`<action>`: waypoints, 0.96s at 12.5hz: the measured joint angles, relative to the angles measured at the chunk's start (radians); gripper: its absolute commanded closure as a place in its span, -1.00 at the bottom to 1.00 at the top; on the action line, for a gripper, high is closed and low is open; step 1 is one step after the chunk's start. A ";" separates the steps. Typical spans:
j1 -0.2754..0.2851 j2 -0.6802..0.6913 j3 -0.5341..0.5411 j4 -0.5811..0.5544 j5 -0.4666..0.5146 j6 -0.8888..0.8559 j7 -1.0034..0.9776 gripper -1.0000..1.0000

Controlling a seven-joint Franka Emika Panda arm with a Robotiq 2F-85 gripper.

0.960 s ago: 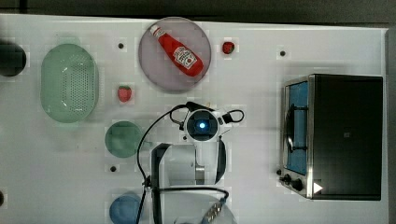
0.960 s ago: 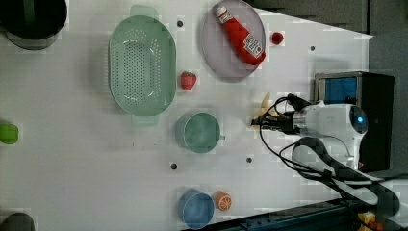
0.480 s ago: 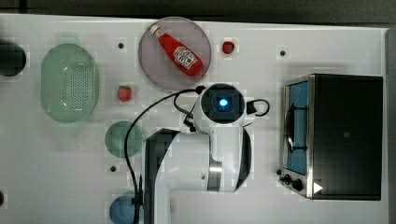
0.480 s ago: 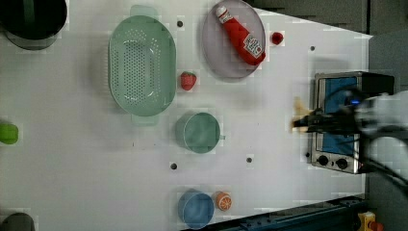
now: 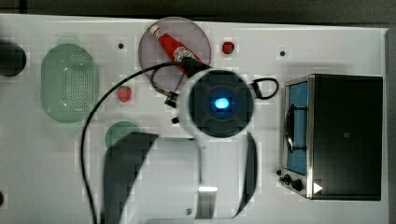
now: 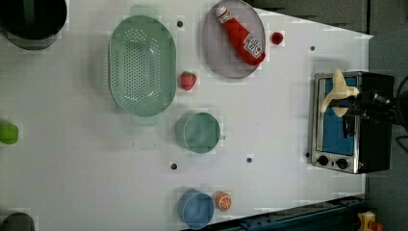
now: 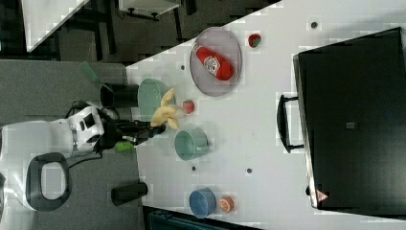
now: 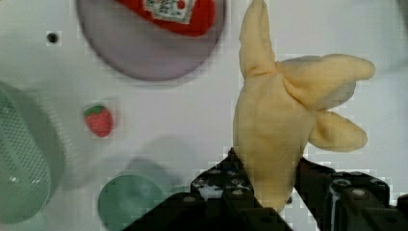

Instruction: Pick Banana and place it in mug.

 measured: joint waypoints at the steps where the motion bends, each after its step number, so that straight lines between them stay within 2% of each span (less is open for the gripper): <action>1: 0.004 0.001 0.025 -0.008 0.012 -0.015 0.035 0.28; 6: 0.027 0.086 0.235 -0.057 0.016 0.015 0.379 0.28; 9: 0.067 0.121 0.348 -0.162 0.008 0.173 0.508 0.28; 12: 0.107 0.221 0.387 -0.205 0.030 0.418 0.600 0.28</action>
